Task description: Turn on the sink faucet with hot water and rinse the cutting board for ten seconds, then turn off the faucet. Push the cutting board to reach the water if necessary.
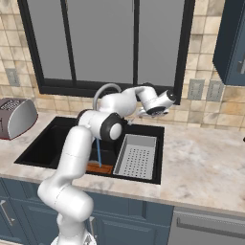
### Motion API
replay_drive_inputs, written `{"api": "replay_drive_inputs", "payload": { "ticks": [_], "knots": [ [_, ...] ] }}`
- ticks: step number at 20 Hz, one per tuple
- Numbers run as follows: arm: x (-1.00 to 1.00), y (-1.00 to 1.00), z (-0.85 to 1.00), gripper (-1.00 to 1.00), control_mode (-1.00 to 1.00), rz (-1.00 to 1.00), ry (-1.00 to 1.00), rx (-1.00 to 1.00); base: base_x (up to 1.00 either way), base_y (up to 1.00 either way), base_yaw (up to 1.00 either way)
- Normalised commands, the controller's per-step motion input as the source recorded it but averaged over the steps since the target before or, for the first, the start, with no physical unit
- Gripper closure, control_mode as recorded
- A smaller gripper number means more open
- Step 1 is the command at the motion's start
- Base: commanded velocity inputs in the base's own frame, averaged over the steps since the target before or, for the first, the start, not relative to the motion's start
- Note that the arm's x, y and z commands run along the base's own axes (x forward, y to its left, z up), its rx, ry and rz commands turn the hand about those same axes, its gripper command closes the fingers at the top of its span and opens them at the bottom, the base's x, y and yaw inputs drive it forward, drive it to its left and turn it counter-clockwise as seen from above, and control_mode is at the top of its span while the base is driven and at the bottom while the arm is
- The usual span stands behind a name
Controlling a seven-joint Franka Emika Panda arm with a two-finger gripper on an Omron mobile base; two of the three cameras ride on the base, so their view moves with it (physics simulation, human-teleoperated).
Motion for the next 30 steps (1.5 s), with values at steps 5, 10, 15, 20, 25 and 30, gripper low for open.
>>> {"api": "replay_drive_inputs", "payload": {
  "ticks": [5, 10, 15, 20, 25, 30],
  "knots": [
    [0.17, 0.0, 0.0, -1.0, -1.0, -0.05, 0.0, 0.0, 0.0, 0.0, 0.0],
    [0.09, 0.01, 0.0, -1.0, -1.0, -0.07, 0.0, 0.0, 0.0, 0.0, 0.0],
    [0.05, 0.0, 0.0, -1.0, -1.0, -0.07, 0.0, 0.0, 0.0, 0.0, 0.0],
    [0.16, 0.08, -0.01, -1.0, -1.0, -0.09, 0.0, 0.0, 0.0, 0.0, 0.0],
    [0.08, 0.24, -0.11, -1.0, -1.0, -0.11, 0.0, 0.0, 0.0, 0.0, 0.0],
    [0.0, 0.09, -0.11, -1.0, -1.0, -0.07, 0.0, 0.0, 0.0, 0.0, 0.0]
  ]
}}
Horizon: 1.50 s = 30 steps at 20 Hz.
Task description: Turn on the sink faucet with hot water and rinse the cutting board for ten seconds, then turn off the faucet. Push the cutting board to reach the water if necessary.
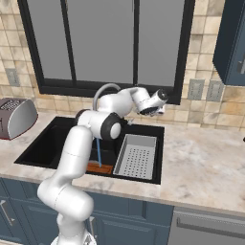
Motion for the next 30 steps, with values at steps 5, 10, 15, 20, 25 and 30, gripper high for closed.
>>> {"api": "replay_drive_inputs", "payload": {
  "ticks": [5, 10, 15, 20, 25, 30],
  "knots": [
    [0.0, 0.0, -0.13, -1.0, -1.0, -0.01, 0.0, 0.0, 0.0, 0.0, 0.0],
    [0.0, 0.0, -0.24, -1.0, -1.0, 0.0, 0.0, 0.0, 0.0, 0.0, 0.0],
    [0.0, 0.0, -0.17, -1.0, -1.0, 0.0, 0.0, 0.0, 0.0, 0.0, 0.0],
    [0.0, 0.0, -0.08, -1.0, -1.0, 0.0, 0.0, 0.0, 0.0, 0.0, 0.0],
    [0.01, 0.0, 0.0, -1.0, -1.0, 0.0, 0.0, 0.0, 0.0, 0.0, 0.0],
    [0.05, -0.03, 0.0, -1.0, -1.0, 0.0, 0.0, 0.0, 0.0, 0.0, 0.0]
  ]
}}
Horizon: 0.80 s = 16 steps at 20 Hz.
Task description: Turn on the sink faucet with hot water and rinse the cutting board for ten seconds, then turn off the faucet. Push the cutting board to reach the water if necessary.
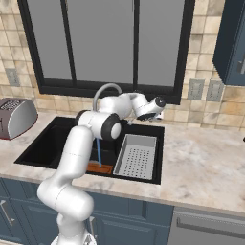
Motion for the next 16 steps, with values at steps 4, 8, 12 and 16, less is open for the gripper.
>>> {"api": "replay_drive_inputs", "payload": {
  "ticks": [4, 8, 12, 16],
  "knots": [
    [0.14, 0.0, -0.03, -1.0, -1.0, 0.0, 0.0, 0.0, 0.0, 0.0, 0.0],
    [0.15, 0.0, -0.02, -1.0, -1.0, 0.0, 0.0, 0.0, 0.0, 0.0, 0.0],
    [0.19, 0.0, -0.01, -1.0, -1.0, 0.0, 0.0, 0.0, 0.0, 0.0, 0.0],
    [0.09, -0.05, -0.01, -1.0, -1.0, 0.0, 0.0, 0.0, 0.0, 0.0, 0.0]
  ]
}}
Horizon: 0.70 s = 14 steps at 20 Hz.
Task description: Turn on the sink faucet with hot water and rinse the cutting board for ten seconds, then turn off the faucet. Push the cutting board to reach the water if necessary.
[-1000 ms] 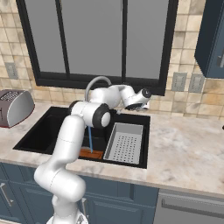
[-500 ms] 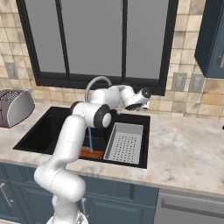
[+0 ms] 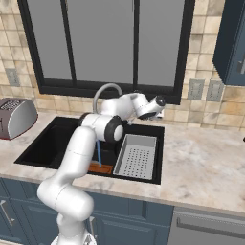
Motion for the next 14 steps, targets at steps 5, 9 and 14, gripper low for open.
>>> {"api": "replay_drive_inputs", "payload": {
  "ticks": [5, 9, 14],
  "knots": [
    [0.01, -0.1, -0.01, -1.0, -1.0, 0.0, 0.0, 0.0, 0.0, 0.0, 0.0],
    [0.0, -0.13, -0.05, -1.0, -1.0, 0.0, 0.0, 0.0, 0.0, 0.0, 0.0],
    [0.03, -0.05, -0.09, -1.0, -1.0, 0.0, 0.0, 0.0, 0.0, 0.0, 0.0]
  ]
}}
